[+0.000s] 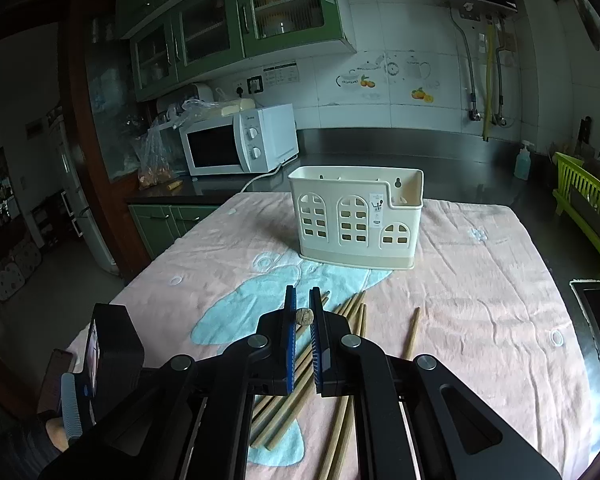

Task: Organize utensils
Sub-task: 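Lift the held chopsticks with both tools and carry them toward the white holder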

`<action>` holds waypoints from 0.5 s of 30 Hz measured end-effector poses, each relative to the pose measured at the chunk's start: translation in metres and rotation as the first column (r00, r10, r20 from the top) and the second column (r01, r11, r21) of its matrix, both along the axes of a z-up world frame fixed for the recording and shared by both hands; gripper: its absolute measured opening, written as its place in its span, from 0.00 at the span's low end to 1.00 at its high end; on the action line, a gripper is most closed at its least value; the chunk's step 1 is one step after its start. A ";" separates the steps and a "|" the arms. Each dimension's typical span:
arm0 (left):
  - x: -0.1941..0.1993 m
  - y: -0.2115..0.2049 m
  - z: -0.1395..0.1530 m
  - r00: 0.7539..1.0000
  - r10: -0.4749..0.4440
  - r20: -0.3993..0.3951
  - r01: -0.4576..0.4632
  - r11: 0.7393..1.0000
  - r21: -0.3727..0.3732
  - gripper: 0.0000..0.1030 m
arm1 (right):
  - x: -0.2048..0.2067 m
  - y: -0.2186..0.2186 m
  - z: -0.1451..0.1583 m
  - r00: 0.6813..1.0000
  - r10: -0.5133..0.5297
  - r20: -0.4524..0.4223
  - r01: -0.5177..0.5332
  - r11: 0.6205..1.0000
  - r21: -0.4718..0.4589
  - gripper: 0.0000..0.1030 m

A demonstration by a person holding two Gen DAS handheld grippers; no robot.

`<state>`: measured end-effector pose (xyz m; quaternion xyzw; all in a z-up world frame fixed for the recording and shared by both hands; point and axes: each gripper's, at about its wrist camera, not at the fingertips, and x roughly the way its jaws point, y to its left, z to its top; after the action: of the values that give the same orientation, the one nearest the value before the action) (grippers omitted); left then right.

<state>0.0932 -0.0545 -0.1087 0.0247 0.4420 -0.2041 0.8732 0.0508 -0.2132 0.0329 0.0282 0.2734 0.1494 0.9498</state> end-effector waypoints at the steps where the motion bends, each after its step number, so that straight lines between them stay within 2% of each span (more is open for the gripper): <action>1: 0.001 -0.002 0.000 1.000 -0.002 0.003 0.002 1.000 0.009 0.14 | 0.000 0.000 0.001 1.000 0.000 0.002 0.000 1.000 -0.001 0.06; 5: 0.002 -0.006 0.000 1.000 0.017 0.009 -0.017 1.000 0.023 0.14 | 0.000 0.000 0.003 1.000 0.001 0.003 -0.001 1.000 -0.001 0.06; 10: -0.002 -0.015 -0.001 0.998 0.031 0.051 -0.035 0.996 0.082 0.13 | -0.001 0.000 0.004 1.000 0.001 0.002 -0.001 1.000 0.001 0.06; 12: 0.000 -0.014 0.000 0.997 0.050 0.052 -0.054 0.996 0.078 0.07 | -0.001 0.000 0.005 1.000 0.002 0.004 -0.002 1.000 0.001 0.06; 15: 0.006 -0.006 0.003 0.999 0.047 0.016 -0.047 0.999 0.001 0.05 | -0.001 0.000 0.008 1.000 0.001 0.016 -0.001 1.000 -0.006 0.06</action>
<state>0.0993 -0.0608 -0.1052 0.0165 0.4356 -0.1830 0.8812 0.0499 -0.2130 0.0409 0.0240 0.2664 0.1492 0.9519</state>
